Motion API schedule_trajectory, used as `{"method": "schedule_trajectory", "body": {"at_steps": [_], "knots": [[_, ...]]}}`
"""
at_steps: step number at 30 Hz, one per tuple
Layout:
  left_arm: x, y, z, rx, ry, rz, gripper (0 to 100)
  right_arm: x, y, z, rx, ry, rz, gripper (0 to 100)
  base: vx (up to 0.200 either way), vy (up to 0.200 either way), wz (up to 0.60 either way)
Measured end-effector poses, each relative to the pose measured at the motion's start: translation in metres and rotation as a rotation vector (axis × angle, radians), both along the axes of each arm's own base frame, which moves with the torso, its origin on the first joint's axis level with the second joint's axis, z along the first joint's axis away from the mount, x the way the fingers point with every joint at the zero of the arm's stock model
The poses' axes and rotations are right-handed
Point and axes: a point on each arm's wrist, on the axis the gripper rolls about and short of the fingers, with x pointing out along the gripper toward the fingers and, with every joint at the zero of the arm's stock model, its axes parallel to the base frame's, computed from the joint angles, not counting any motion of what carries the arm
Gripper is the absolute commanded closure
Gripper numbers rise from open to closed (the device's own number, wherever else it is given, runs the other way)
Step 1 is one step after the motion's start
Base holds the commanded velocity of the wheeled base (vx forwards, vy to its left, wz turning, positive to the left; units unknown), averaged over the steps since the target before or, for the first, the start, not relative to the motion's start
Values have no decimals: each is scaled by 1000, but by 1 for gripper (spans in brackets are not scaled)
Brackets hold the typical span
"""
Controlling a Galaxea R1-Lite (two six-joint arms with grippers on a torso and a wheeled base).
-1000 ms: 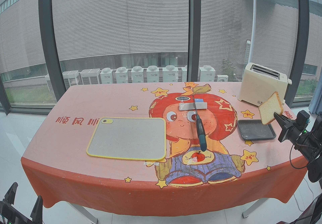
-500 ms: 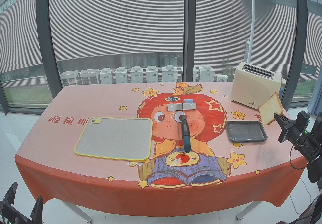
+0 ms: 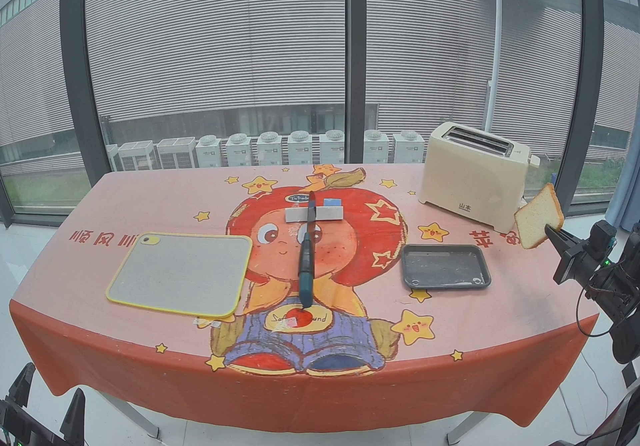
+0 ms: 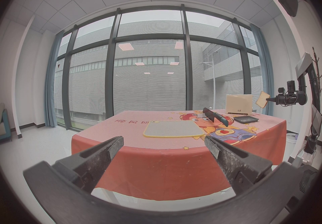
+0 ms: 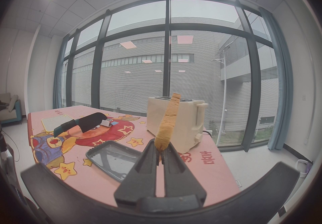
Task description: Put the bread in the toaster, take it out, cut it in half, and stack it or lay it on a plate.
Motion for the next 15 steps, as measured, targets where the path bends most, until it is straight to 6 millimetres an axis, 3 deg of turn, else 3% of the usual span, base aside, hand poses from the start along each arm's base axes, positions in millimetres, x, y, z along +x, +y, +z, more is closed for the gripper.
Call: {"method": "schedule_trajectory", "body": {"at_steps": [7,15], "knots": [[0,0,0,0,0,-1,0,-2,0,-2,1,12,0,100,0,-200,0],[0,0,0,1,0,-1,0,-4,0,-3,2,18,-2,100,0,0,0]]}}
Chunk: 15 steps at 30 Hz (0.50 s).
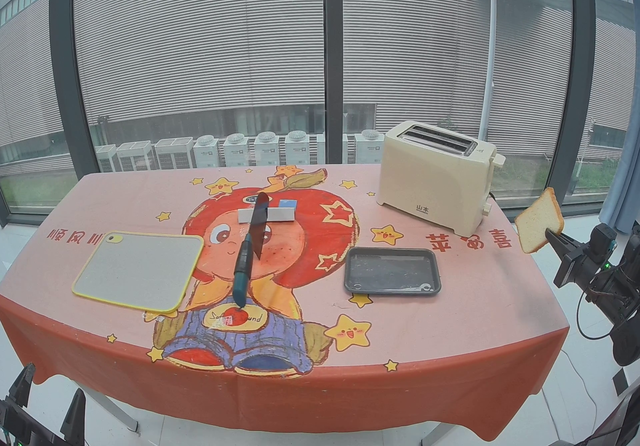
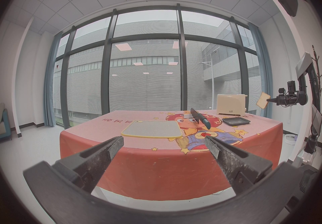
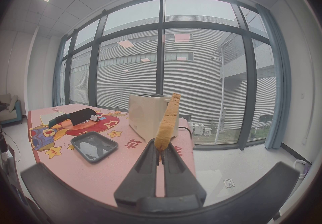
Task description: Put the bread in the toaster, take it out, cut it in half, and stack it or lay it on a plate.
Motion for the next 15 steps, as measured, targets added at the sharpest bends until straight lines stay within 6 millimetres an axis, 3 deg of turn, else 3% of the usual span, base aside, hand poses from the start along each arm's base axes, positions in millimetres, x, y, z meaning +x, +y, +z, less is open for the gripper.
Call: {"method": "schedule_trajectory", "body": {"at_steps": [15], "knots": [[0,0,0,0,0,0,0,-7,1,-1,3,12,1,100,0,0,0]]}}
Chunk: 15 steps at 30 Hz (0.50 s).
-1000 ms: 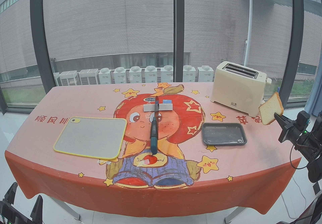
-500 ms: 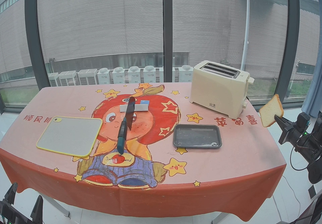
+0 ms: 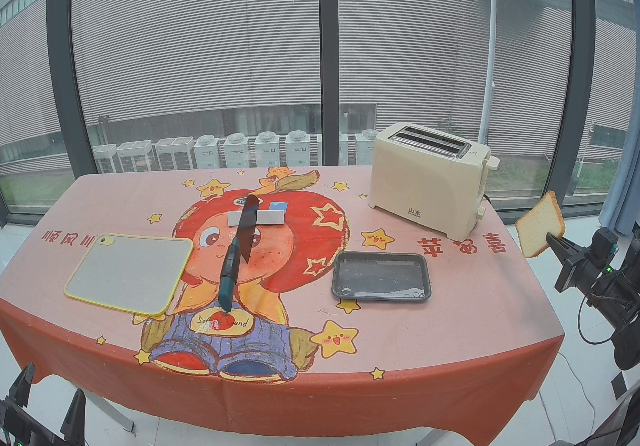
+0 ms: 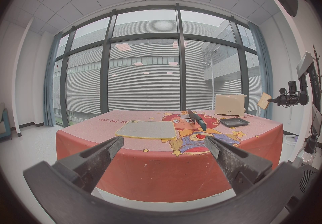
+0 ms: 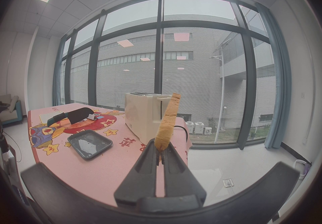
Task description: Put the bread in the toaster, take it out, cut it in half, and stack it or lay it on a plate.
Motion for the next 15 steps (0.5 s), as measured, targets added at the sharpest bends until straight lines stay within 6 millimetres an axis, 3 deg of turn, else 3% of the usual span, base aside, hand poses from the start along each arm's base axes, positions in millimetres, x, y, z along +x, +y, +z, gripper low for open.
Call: {"method": "schedule_trajectory", "body": {"at_steps": [15], "knots": [[0,0,0,0,0,0,0,-11,0,-8,15,55,-11,100,0,0,0]]}}
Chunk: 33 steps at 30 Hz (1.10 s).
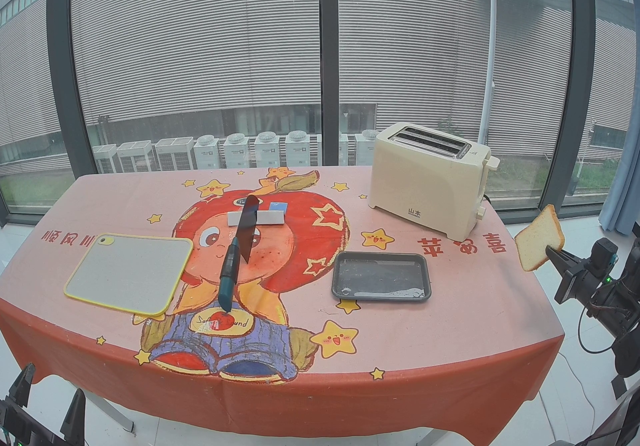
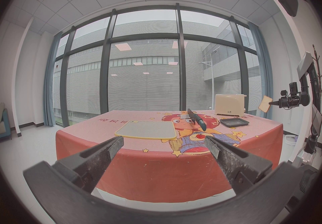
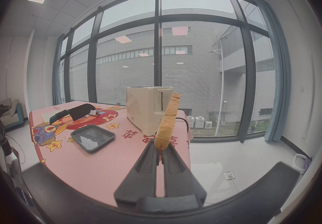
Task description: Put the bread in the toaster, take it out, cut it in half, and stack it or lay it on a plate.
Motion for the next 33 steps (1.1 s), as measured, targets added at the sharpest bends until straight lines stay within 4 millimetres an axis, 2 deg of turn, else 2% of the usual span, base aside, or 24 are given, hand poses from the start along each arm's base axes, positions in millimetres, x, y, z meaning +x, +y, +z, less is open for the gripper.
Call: {"method": "schedule_trajectory", "body": {"at_steps": [16,26,33], "knots": [[0,0,0,0,0,0,0,2,0,6,-4,-33,2,100,0,0,0],[0,0,0,0,0,0,0,16,-2,29,-11,-160,1,100,0,0,0],[0,0,0,0,0,0,0,24,-12,39,1,-203,-18,100,0,0,0]]}}
